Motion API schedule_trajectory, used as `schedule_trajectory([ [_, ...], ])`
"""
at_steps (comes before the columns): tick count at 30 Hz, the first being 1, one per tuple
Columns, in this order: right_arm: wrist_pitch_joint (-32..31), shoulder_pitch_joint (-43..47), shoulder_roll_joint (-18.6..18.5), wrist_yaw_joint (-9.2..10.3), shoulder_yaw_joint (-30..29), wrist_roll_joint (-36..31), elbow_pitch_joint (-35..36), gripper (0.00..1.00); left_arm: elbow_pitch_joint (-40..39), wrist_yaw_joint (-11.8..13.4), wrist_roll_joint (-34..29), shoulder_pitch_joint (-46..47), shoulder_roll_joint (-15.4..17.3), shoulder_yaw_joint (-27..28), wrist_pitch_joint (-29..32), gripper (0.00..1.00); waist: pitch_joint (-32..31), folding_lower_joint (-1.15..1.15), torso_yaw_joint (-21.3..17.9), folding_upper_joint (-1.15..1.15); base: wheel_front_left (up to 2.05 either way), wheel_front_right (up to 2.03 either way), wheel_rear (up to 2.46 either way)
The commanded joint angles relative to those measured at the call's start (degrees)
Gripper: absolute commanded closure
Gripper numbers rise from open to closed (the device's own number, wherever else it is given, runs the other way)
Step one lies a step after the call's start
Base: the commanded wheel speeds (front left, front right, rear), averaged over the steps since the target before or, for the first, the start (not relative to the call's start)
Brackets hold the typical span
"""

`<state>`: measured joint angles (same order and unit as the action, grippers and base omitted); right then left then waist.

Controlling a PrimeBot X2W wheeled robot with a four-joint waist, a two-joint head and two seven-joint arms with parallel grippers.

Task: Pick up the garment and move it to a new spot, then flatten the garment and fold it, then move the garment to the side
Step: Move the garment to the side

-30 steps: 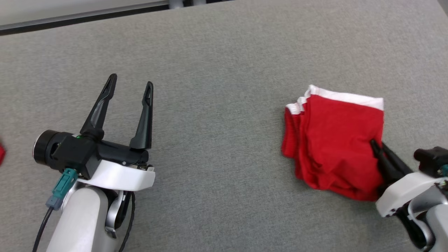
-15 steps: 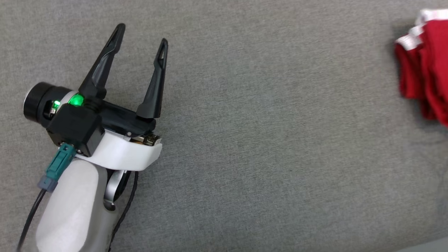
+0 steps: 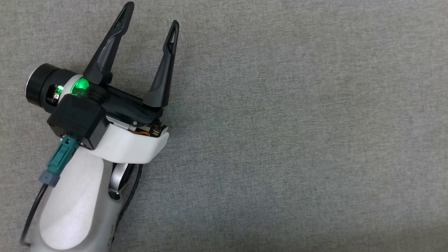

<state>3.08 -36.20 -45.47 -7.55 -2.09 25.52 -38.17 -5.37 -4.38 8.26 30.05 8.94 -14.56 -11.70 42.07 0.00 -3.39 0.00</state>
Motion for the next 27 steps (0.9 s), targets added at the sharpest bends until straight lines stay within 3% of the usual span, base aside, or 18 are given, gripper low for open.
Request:
schedule_trajectory([
  [1, 1.36, 0.32, 0.71, 0.12, -1.08, 0.01, -0.75, 0.00, 0.67, 0.27, 0.03, 0.56, 0.36, 0.13, -0.20, 0.00, -0.84, 0.00, -0.50, 0.00, 0.00, 0.00, 0.00],
  [6, 6.09, 3.56, 4.90, 0.11, -4.08, 0.93, -1.95, 0.00, 2.48, 0.74, 0.39, -1.66, 0.60, 0.16, -0.59, 0.00, -4.72, 0.00, -1.81, 0.00, 0.00, 0.00, 0.00],
  [12, 10.66, 10.29, 11.95, 0.11, -6.47, 2.67, 2.22, 0.00, 4.99, 1.14, 1.49, -4.96, 1.09, 0.54, -0.86, 0.00, -11.00, 0.00, -3.08, 0.00, 0.00, 0.00, 0.00],
  [18, 11.81, 17.58, 20.45, 0.11, -7.74, 0.34, 11.15, 0.00, 6.88, 2.15, 2.75, -9.09, 1.76, 1.53, -0.49, 0.00, -16.59, 0.00, -3.74, 0.00, 0.00, 0.00, 0.00],
  [27, 9.22, 25.43, 30.13, 0.11, -2.23, -5.13, 25.91, 0.00, 8.54, 4.30, 5.12, -15.16, 1.24, 2.97, -0.35, 0.00, -22.82, 0.00, -2.06, 0.00, 0.00, 0.00, 0.00],
])
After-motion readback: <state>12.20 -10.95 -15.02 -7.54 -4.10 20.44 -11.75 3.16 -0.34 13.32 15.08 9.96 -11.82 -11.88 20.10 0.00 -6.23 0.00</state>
